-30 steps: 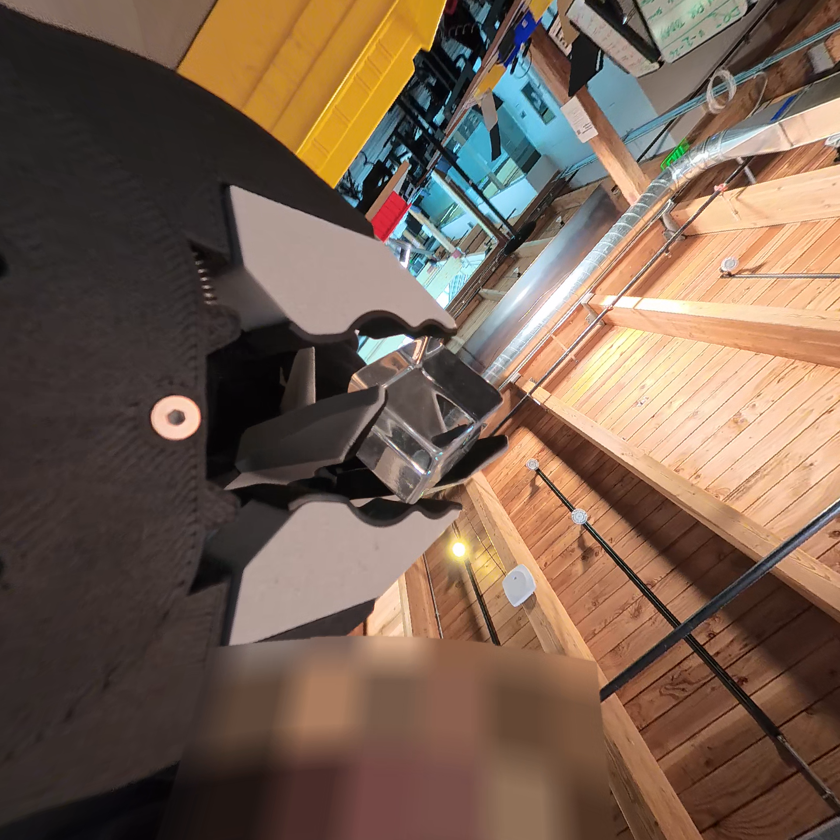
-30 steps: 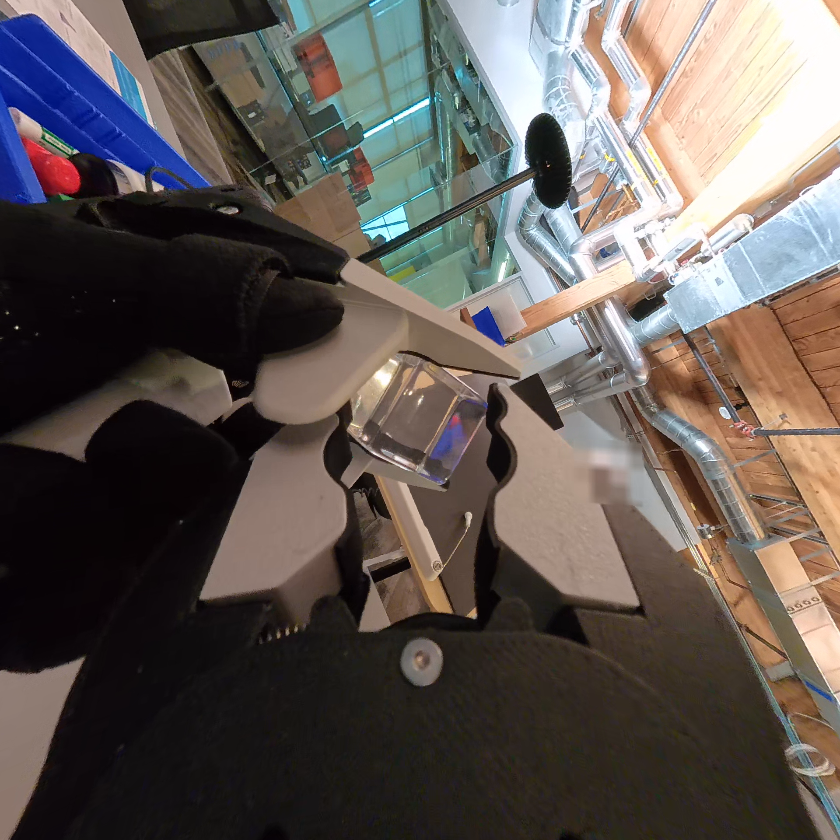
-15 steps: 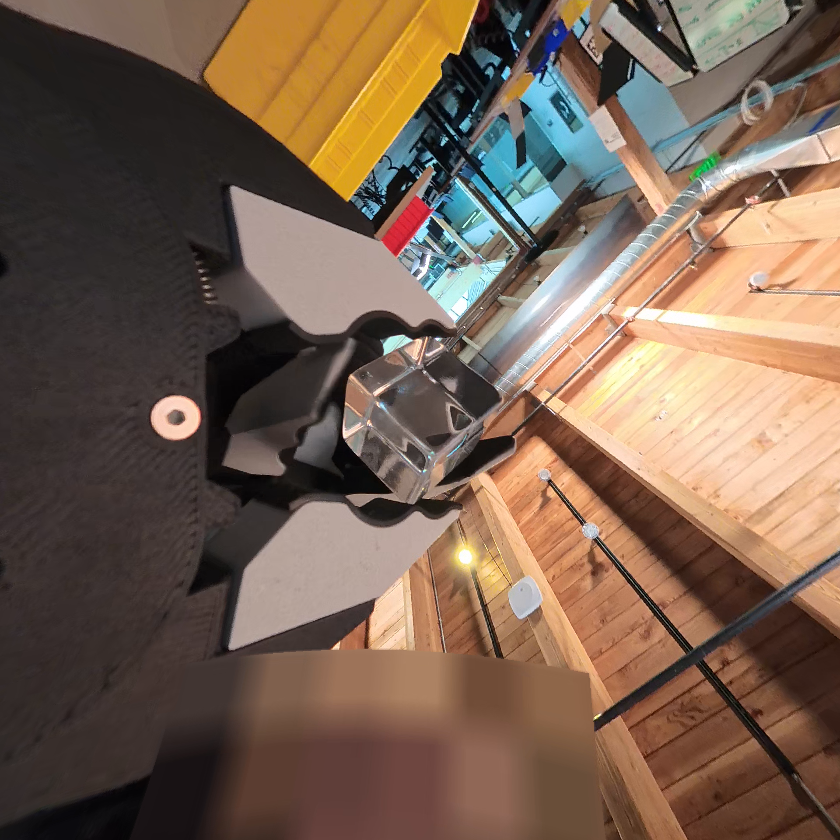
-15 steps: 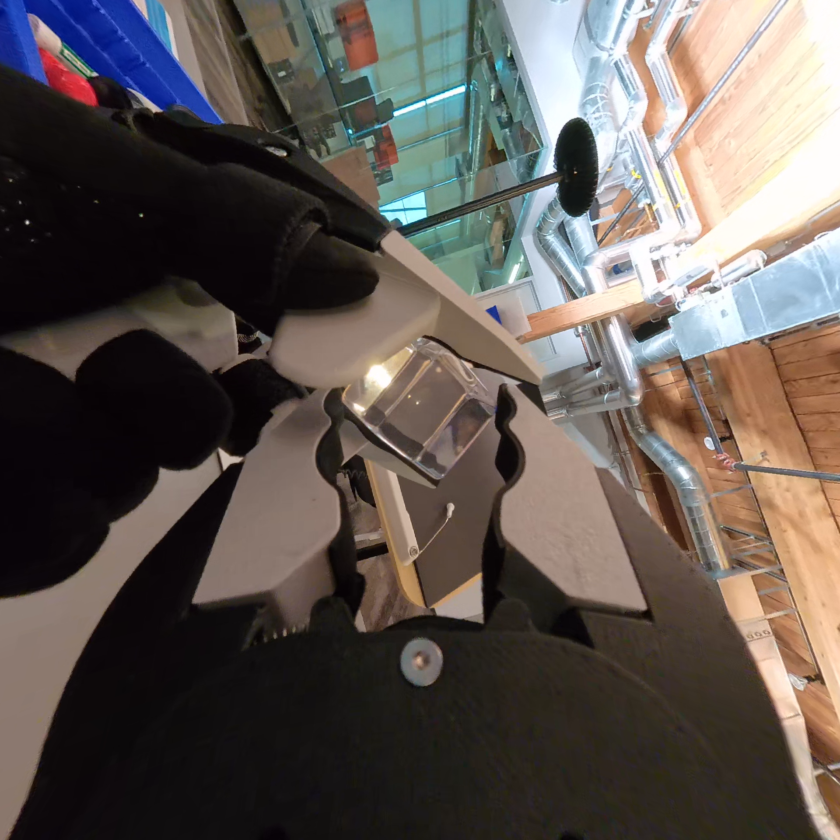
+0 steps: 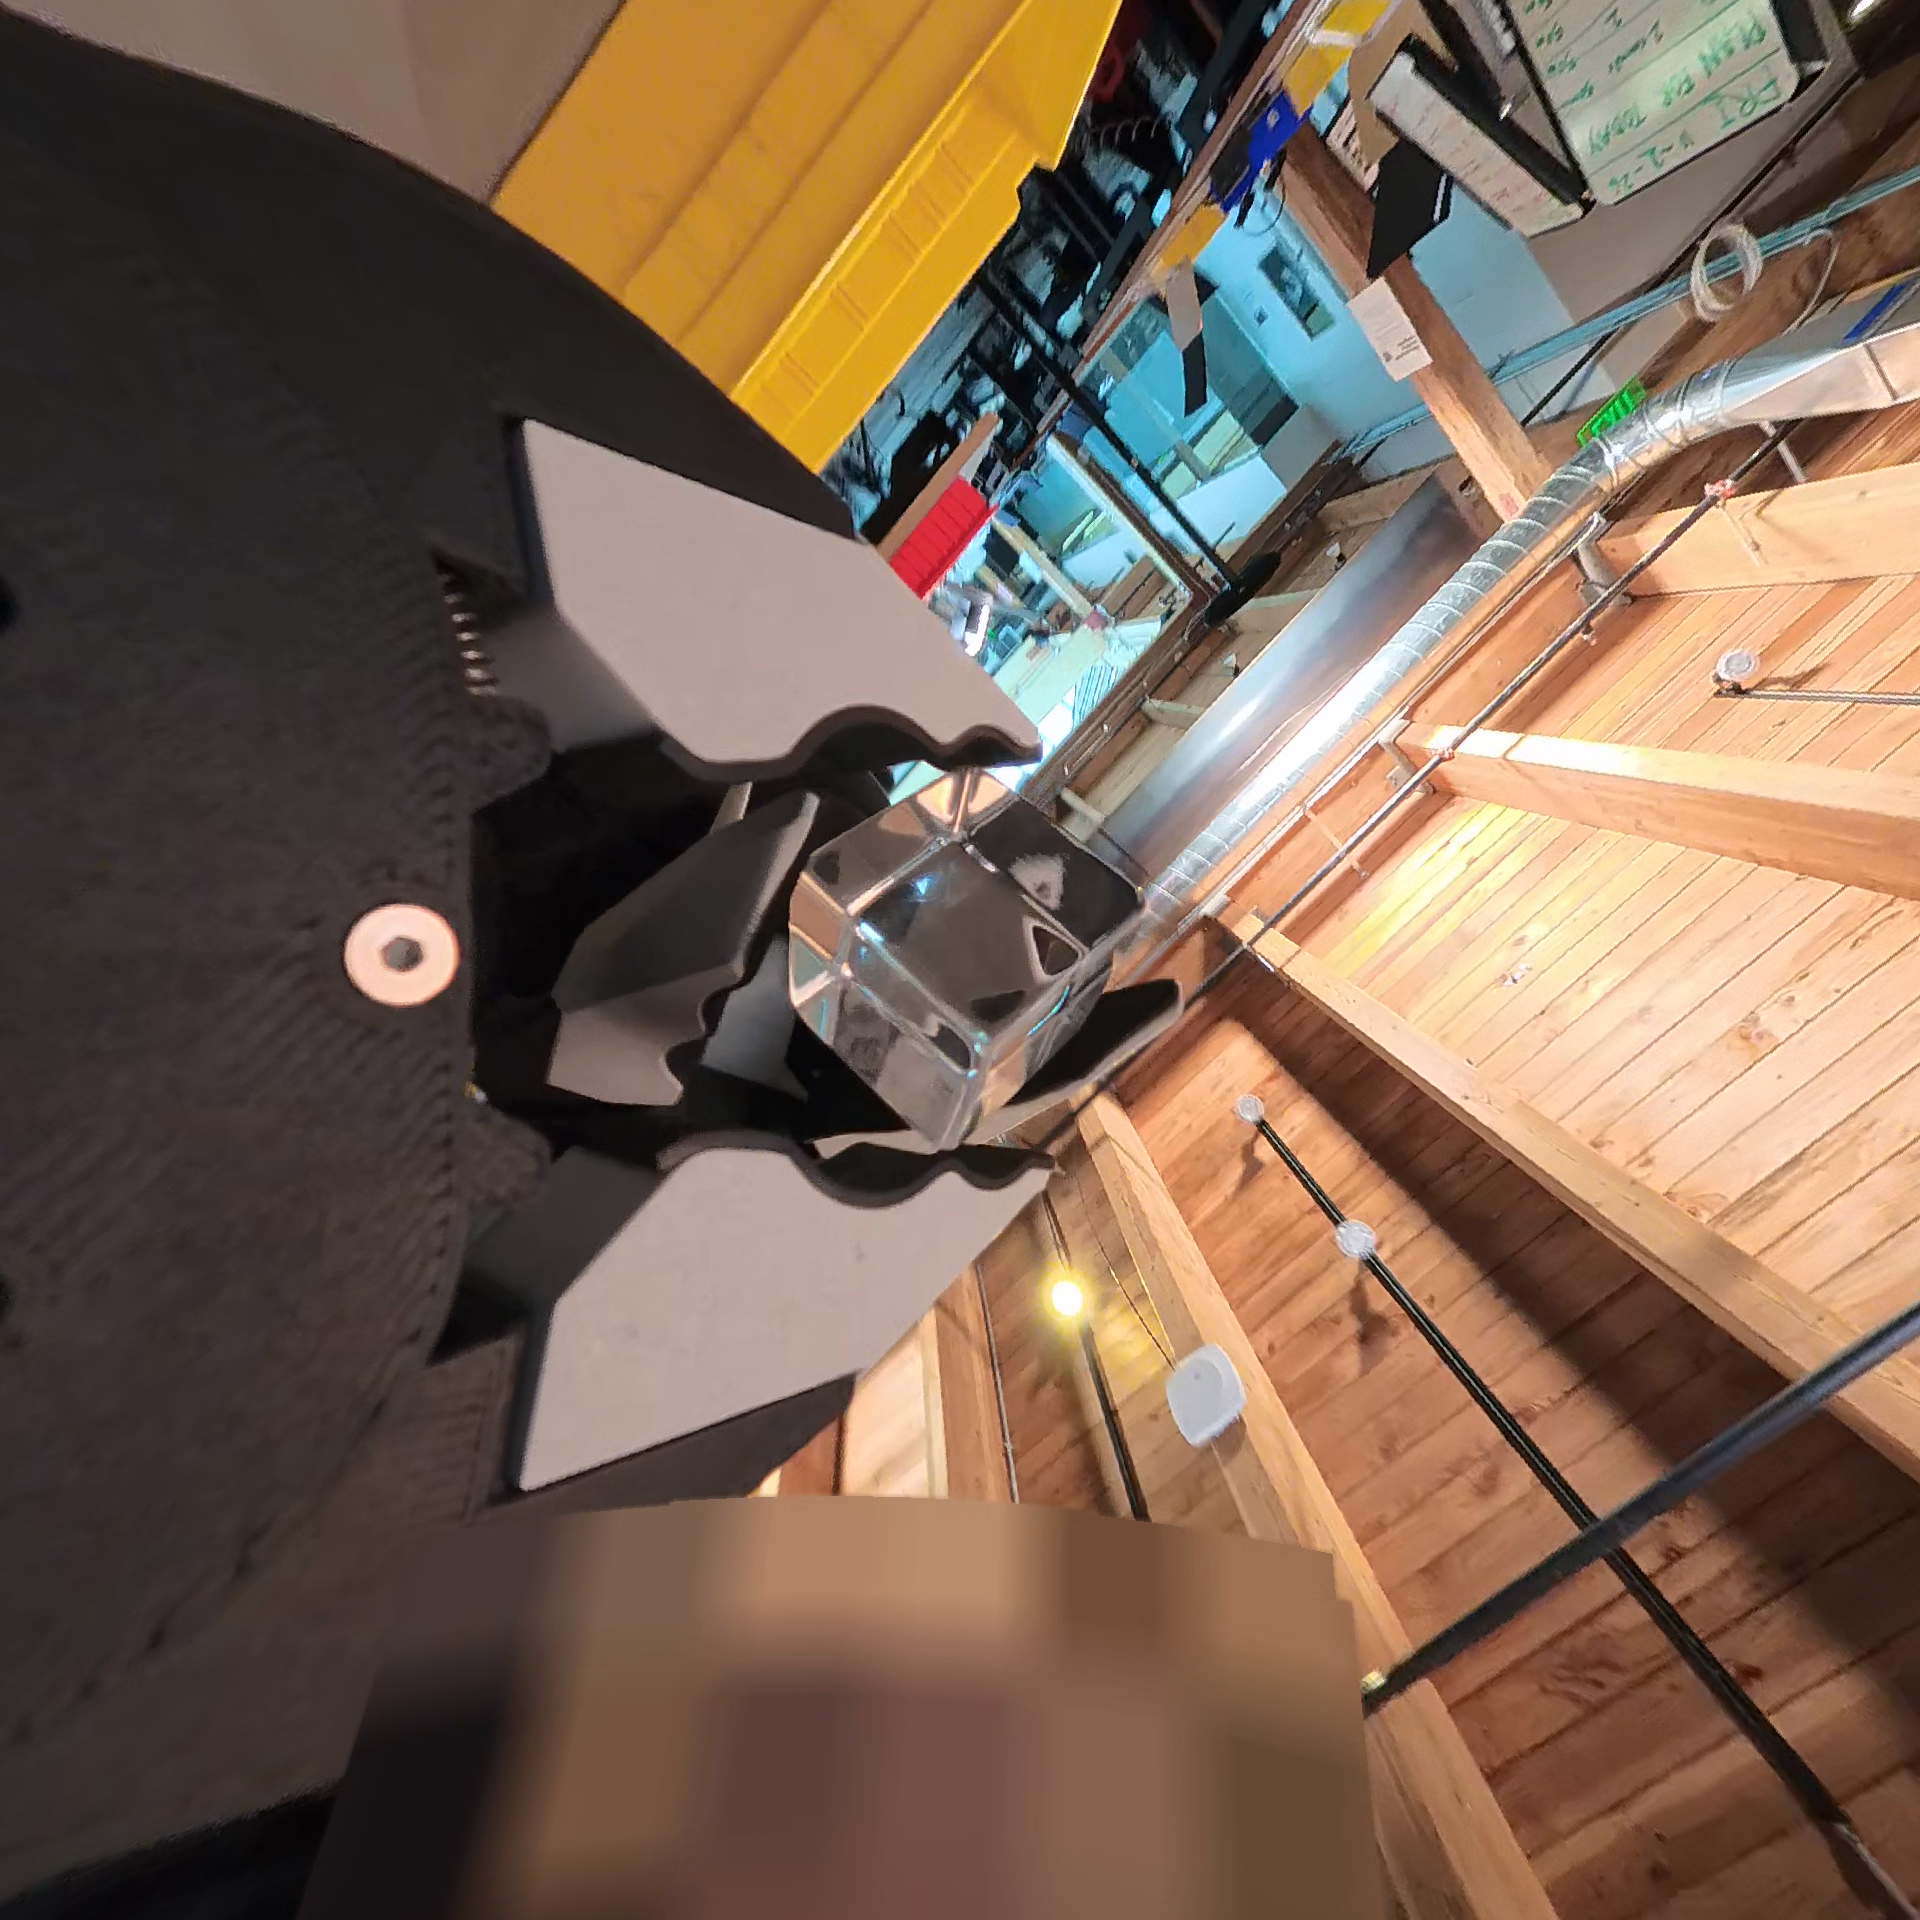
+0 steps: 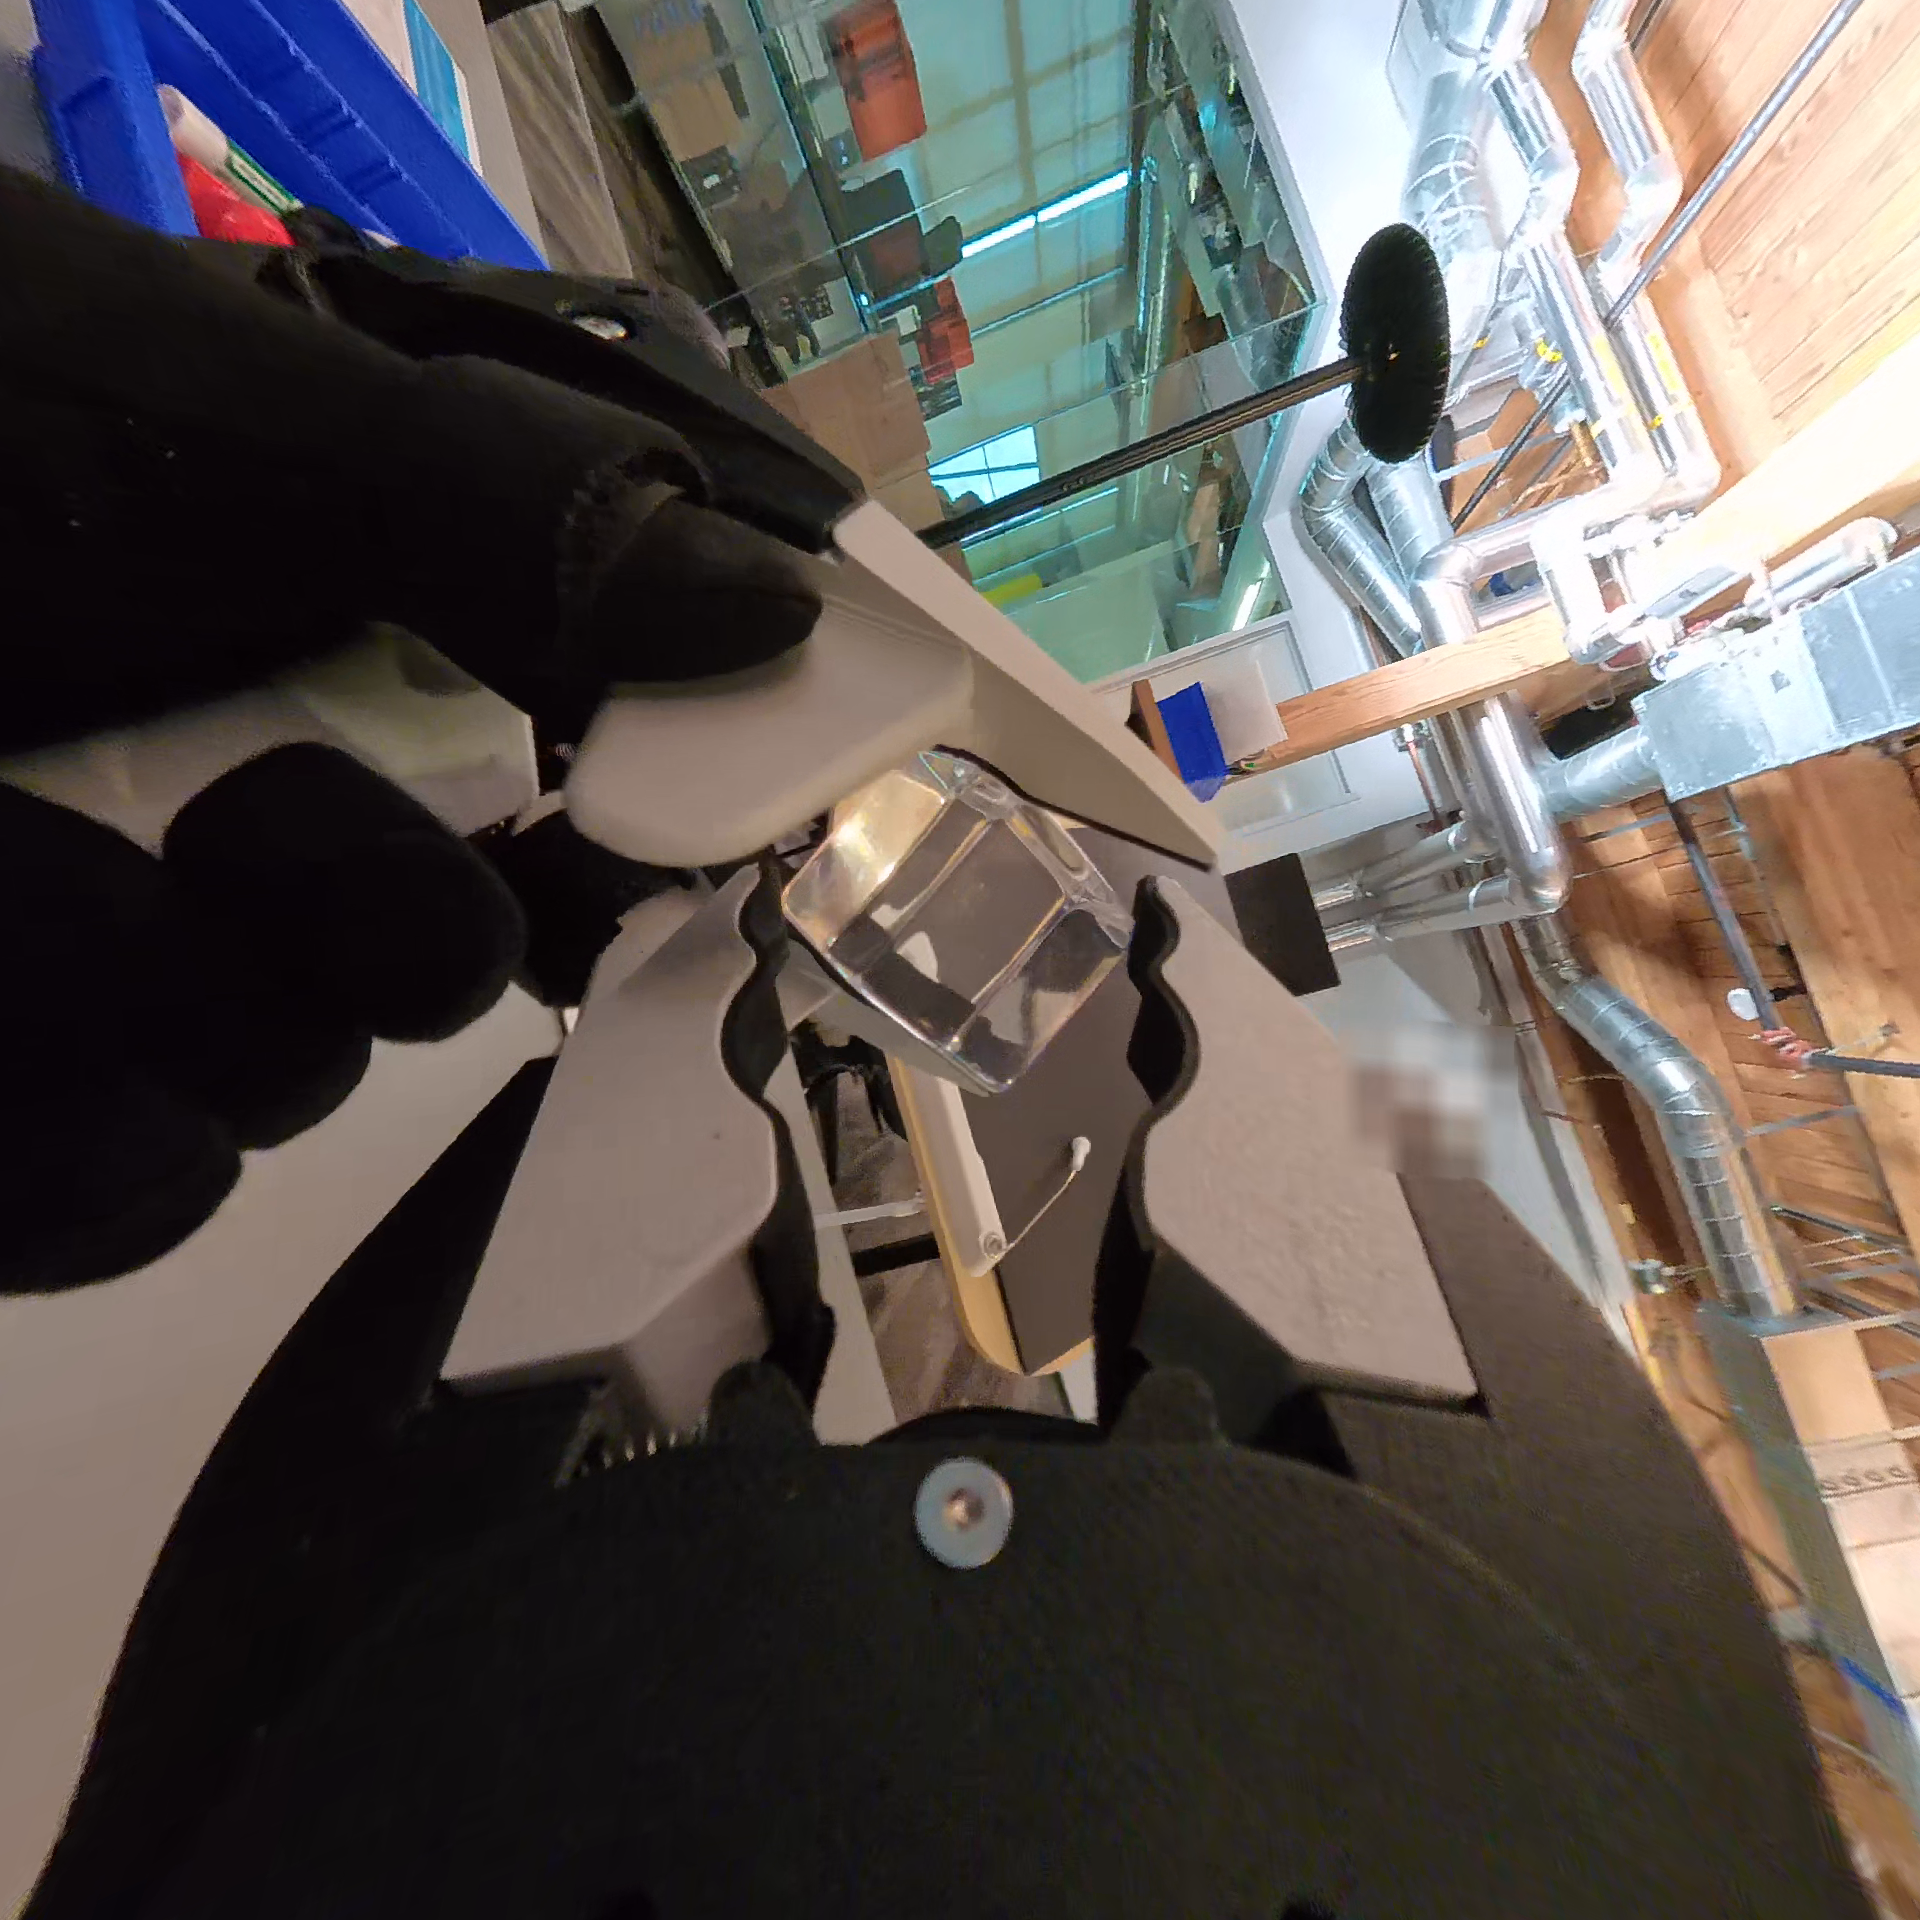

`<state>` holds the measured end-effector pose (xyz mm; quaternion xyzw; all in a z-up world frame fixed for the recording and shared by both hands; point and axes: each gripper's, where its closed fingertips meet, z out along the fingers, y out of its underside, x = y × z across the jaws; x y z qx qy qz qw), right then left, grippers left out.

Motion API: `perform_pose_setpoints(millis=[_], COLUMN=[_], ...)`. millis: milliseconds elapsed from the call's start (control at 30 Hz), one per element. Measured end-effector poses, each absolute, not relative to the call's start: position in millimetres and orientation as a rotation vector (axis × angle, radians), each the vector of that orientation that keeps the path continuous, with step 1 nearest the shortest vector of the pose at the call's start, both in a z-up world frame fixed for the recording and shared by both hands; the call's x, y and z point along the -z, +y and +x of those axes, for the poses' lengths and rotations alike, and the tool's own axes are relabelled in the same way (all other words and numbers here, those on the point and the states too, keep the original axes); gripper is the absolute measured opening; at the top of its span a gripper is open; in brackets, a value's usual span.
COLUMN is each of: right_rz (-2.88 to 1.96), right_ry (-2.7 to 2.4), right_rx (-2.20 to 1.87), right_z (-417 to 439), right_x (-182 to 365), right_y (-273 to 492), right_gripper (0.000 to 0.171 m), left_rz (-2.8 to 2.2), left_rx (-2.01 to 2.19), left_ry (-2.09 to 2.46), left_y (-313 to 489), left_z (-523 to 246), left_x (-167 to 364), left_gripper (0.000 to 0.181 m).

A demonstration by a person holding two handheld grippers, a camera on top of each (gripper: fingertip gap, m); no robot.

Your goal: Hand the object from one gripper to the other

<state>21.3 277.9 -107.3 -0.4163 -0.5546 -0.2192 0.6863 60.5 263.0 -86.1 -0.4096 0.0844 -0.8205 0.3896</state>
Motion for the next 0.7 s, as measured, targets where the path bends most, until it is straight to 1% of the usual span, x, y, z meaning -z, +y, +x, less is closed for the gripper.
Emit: perform_pose_setpoints(millis=[133, 233, 433, 567, 700], right_rz=[-0.995, -1.084, -1.251, -1.354, -1.433], right_ry=[-1.245, -1.283, -1.422, -1.574, -1.755], right_rx=[0.422, 0.327, 0.005, -0.226, -0.42], right_z=[29, 35, 46, 59, 72], right_x=[107, 114, 131, 145, 157], right_y=[279, 282, 275, 266, 253], right_gripper=[0.065, 0.066, 0.065, 0.065, 0.065], left_rz=[-1.115, -1.205, -1.266, -1.189, -1.088], left_rx=[1.956, 1.76, 1.155, 0.768, 0.374], left_ry=[0.272, 0.369, 0.729, 1.009, 1.345], left_y=[266, 269, 264, 252, 239], left_z=[59, 57, 51, 54, 69], left_x=[93, 103, 109, 103, 115], left_gripper=[0.079, 0.079, 0.077, 0.074, 0.071])
